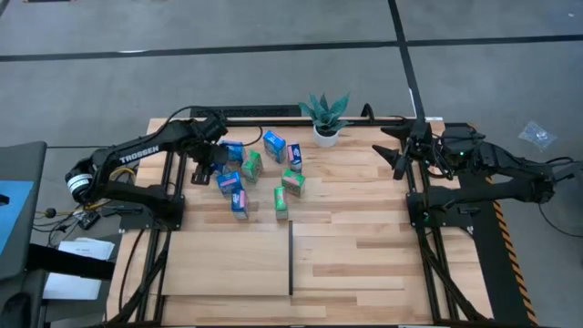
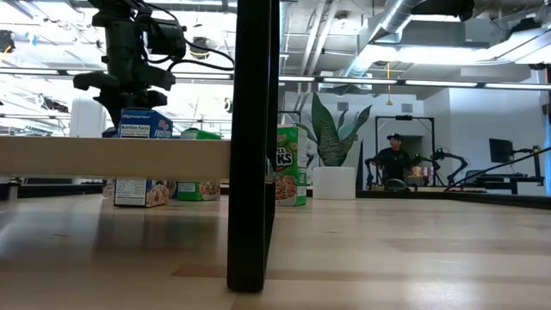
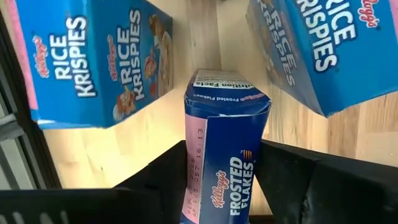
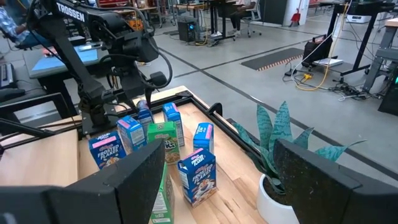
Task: Stack cereal on shelf
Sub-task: Put the left blue cereal box on the shelf
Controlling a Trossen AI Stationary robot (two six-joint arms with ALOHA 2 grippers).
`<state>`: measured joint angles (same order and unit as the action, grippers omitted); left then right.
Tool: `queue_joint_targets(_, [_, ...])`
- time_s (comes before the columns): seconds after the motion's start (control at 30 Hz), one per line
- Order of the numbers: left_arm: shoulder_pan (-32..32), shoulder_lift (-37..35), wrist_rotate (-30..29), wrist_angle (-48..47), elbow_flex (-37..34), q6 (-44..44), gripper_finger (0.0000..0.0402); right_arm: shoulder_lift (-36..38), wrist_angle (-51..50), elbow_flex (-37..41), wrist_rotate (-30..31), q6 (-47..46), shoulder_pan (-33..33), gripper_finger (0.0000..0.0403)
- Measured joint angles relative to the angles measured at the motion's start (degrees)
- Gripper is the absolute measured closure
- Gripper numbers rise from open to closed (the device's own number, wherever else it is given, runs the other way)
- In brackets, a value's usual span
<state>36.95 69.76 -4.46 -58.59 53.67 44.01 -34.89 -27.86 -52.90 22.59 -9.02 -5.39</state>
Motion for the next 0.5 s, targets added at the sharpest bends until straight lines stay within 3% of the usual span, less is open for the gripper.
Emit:
queue_joint_targets(0.27, [-1.5,0.0,-2.7,-6.8,3.9,-1.8,0.0245,0.0,0.0,0.0,0.0,0.3,0.0,0.0081])
queue_joint_targets(0.5, [-5.3,-0.9,-2.4,-16.3,11.1,-9.5,0.0245,0.0,0.0,0.0,0.0,0.5,0.0,0.0081])
